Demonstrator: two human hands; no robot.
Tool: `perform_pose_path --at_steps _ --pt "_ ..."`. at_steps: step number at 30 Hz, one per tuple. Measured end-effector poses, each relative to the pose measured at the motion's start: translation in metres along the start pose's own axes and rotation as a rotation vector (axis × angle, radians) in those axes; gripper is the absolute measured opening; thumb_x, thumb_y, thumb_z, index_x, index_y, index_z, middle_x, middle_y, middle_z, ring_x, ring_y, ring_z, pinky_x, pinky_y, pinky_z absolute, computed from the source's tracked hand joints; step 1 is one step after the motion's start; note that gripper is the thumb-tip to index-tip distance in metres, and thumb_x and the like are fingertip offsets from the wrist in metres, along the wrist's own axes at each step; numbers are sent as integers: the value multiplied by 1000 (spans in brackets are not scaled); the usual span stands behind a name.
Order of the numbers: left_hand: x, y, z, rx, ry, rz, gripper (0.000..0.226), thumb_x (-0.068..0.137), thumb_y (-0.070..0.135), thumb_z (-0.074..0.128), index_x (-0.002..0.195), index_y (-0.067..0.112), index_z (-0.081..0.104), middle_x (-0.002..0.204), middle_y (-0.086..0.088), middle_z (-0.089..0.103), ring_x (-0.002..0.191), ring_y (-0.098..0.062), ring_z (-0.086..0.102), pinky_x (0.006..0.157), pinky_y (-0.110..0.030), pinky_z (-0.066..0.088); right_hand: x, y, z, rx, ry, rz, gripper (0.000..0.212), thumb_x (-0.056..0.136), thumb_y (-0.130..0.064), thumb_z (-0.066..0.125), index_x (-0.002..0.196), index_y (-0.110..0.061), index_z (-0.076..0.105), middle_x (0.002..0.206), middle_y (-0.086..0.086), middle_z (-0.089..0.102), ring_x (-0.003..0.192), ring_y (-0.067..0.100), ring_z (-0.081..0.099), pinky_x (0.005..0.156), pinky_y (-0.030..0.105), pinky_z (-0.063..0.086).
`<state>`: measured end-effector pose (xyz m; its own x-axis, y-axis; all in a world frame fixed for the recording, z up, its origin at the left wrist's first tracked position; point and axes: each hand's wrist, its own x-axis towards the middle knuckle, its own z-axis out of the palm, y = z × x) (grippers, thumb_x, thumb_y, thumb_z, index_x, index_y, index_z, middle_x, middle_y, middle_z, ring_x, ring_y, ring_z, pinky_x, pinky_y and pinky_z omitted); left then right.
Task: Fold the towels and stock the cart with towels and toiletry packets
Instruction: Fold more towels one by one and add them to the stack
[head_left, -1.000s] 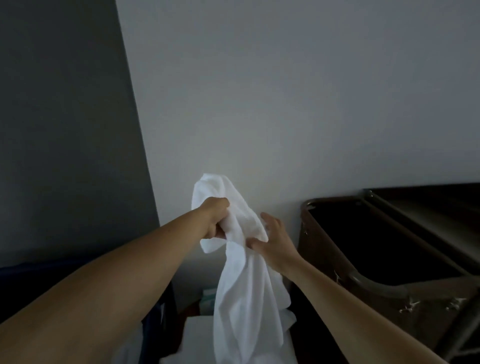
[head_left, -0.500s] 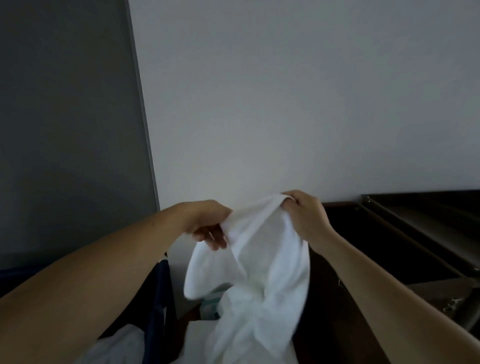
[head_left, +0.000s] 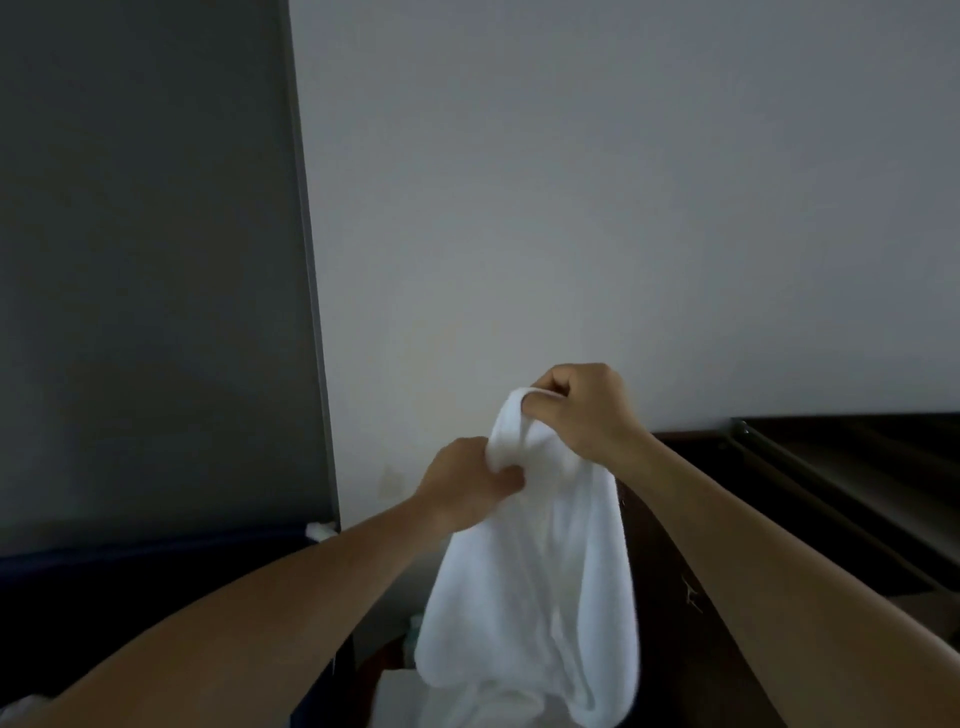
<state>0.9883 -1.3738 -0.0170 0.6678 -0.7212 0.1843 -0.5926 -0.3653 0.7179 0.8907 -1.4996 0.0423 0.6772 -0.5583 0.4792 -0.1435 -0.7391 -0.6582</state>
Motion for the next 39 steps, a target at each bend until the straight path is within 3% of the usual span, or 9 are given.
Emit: perform_pose_path --at_steps 5,9,15,18,21,27,30,33,39 --pt "8 -30 -25 177 -4 -91 25 81 24 70 101 10 66 101 -6 65 94 -27 63 82 -36 54 11 -3 -29 133 254 5 16 67 -36 67 65 -20 70 56 -10 63 53 3 56 47 18 41" --pt "4 -60 -46 -136 -57 -285 37 76 24 77 106 2 71 106 -14 69 91 -29 66 84 -38 54 17 11 -41 217 303 45 21 65 -38 66 65 -18 70 47 -12 54 45 1 49 40 13 33" --pt "15 -32 -67 -612 -91 -322 22 81 33 74 88 12 80 92 -9 77 87 -28 73 74 -38 58 -11 58 -9 -180 -239 109 14 78 -17 77 85 -25 68 81 -4 65 81 16 62 76 31 50" --pt "17 -10 -63 -640 -246 -317 19 85 24 69 88 8 78 91 -12 75 80 -26 72 68 -34 58 -45 51 20 -74 -357 -177 67 72 -33 82 132 -26 54 122 -8 51 113 13 54 96 30 47" --pt "12 -2 -53 -645 -408 -317 18 88 19 65 92 6 76 93 -13 75 80 -25 74 64 -32 59 -71 41 33 -58 -177 -633 85 69 -45 80 143 -28 41 140 1 44 129 21 46 102 33 44" --pt "8 -8 -41 -664 -500 -304 21 95 16 54 91 4 71 86 -13 72 74 -23 71 66 -33 56 -72 30 27 -55 110 -948 19 90 -25 70 101 -11 77 106 5 71 101 29 63 85 36 52" --pt "3 -11 -37 -733 -534 -228 20 83 21 61 88 6 74 88 -11 69 77 -21 68 73 -32 53 -65 18 25 133 66 -577 4 87 -14 70 83 -15 71 84 -10 70 85 8 65 77 27 52" --pt "-2 -15 -41 -783 -535 -161 45 80 37 61 112 8 69 108 -14 65 95 -29 60 85 -37 49 -39 3 13 157 106 -97 31 94 -20 58 65 -19 48 60 -11 52 56 2 48 54 25 37" --pt "-20 -10 -25 -245 -216 167 51 76 36 75 122 27 55 116 10 60 108 -13 59 84 -21 49 -13 -22 10 275 -2 125 40 90 -27 56 56 -20 35 46 -13 33 42 4 28 46 28 27"
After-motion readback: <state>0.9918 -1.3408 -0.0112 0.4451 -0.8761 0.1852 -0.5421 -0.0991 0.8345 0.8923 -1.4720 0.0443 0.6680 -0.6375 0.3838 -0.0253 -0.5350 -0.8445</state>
